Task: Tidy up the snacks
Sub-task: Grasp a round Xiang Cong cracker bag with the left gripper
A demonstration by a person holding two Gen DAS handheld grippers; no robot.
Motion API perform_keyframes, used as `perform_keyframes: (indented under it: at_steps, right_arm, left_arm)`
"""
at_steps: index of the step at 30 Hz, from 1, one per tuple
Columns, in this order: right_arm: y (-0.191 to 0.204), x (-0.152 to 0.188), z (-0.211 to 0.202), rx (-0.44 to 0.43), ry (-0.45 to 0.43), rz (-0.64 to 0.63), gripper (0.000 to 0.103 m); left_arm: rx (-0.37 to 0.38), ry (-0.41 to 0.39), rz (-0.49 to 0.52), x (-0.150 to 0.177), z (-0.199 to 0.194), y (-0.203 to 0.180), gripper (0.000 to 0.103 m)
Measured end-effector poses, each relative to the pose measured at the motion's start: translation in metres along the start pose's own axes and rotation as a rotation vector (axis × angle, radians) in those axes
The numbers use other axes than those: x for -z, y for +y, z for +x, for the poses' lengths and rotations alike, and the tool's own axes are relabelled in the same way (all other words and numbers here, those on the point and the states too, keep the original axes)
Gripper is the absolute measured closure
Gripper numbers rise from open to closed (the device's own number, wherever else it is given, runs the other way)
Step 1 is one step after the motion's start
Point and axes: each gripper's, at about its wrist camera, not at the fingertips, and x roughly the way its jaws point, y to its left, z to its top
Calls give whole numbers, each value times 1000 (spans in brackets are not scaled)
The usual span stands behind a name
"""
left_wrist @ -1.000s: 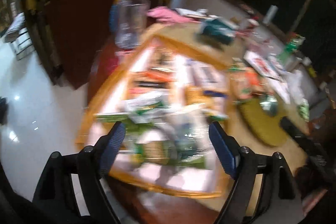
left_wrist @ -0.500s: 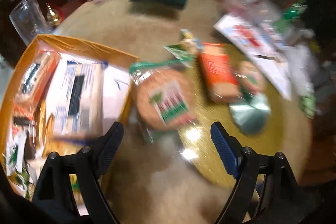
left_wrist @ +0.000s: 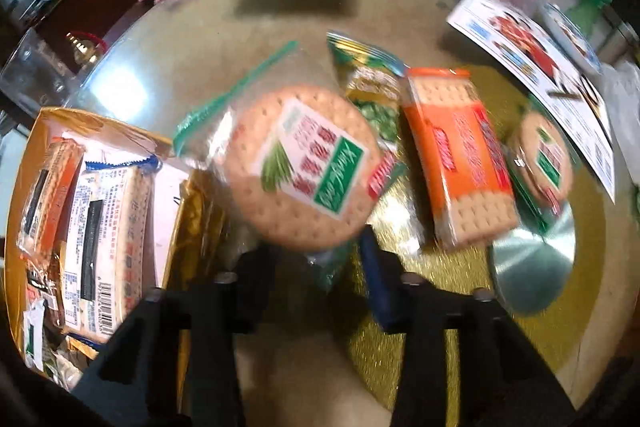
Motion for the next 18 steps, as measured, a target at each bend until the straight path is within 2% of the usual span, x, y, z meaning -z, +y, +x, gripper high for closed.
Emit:
perform_keyframes:
  at_steps: [1, 2, 6, 11, 14, 16, 17, 18]
  right_arm:
    - [0, 0, 0, -3, 1, 4, 24]
    - [0, 0, -1, -7, 0, 4, 24]
    - [-1, 0, -2, -4, -4, 7, 24]
    - [-4, 0, -1, -2, -3, 17, 24]
    - [-4, 0, -2, -2, -5, 18, 23]
    - [-5, -1, -2, -4, -6, 23, 23]
    - [-5, -1, -2, -4, -6, 25, 23]
    - [-6, -1, -2, -3, -7, 28, 23]
  left_arm:
    - [-6, 1, 18, 3, -1, -1, 71]
    - [-8, 3, 41, 7, -3, -1, 77]
    - [63, 11, 98, 28, -13, -5, 92]
    - [155, 23, 213, 81, -45, -3, 94]
    - [234, 76, 279, 119, -63, -2, 92]
    - [273, 103, 278, 135, -71, 2, 84]
    - [280, 100, 258, 140, -75, 7, 62]
    - [288, 86, 228, 143, -80, 12, 29]
